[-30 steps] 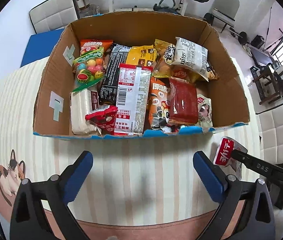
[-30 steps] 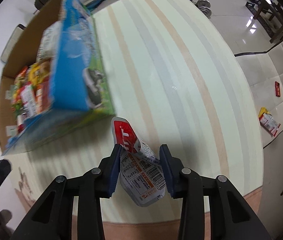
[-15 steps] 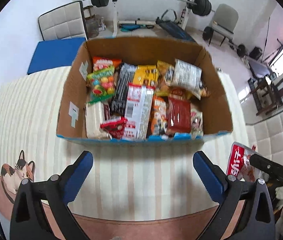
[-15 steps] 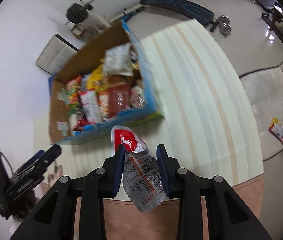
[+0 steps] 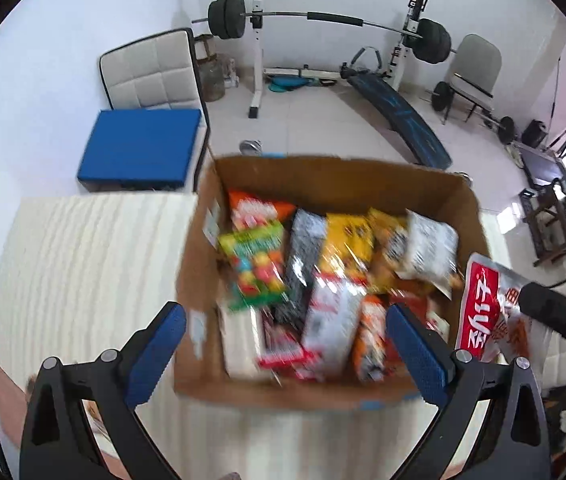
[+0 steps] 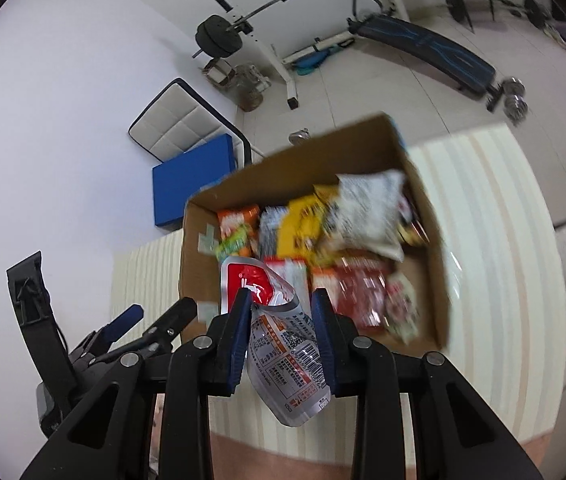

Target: Organize snacks

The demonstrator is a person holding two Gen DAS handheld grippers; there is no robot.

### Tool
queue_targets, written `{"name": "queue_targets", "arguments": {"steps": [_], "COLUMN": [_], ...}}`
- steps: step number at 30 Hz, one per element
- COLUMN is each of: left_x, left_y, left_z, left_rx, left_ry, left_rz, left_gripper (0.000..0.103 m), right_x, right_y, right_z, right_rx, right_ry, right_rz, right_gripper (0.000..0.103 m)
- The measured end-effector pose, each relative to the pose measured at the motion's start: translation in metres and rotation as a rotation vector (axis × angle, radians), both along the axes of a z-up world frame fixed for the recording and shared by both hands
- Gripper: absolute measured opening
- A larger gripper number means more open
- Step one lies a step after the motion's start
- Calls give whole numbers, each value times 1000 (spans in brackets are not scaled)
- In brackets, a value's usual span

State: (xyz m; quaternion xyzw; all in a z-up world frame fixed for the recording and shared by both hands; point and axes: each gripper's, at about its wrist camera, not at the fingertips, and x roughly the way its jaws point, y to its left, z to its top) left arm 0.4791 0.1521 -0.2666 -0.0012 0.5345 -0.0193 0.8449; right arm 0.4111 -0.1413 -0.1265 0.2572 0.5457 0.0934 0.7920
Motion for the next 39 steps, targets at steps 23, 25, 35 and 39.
{"name": "queue_targets", "arguments": {"steps": [23, 25, 35, 39], "left_x": [59, 51, 6, -9], "left_y": [19, 17, 16, 14], "left_z": [-32, -32, -17, -8], "left_rx": [27, 32, 60, 63], "left_ry": [88, 92, 68, 50], "left_rz": [-10, -11, 0, -2], "left_gripper": [102, 102, 102, 102], "right_x": [76, 63, 4, -12], "right_y": [29, 30, 25, 19], "right_z": [-52, -56, -54, -46], "right_rx": [-231, -293, -390, -388], "right_ry": [127, 144, 144, 142], "right_rz": [56, 67, 61, 46], "right_gripper": [88, 92, 97, 97]}}
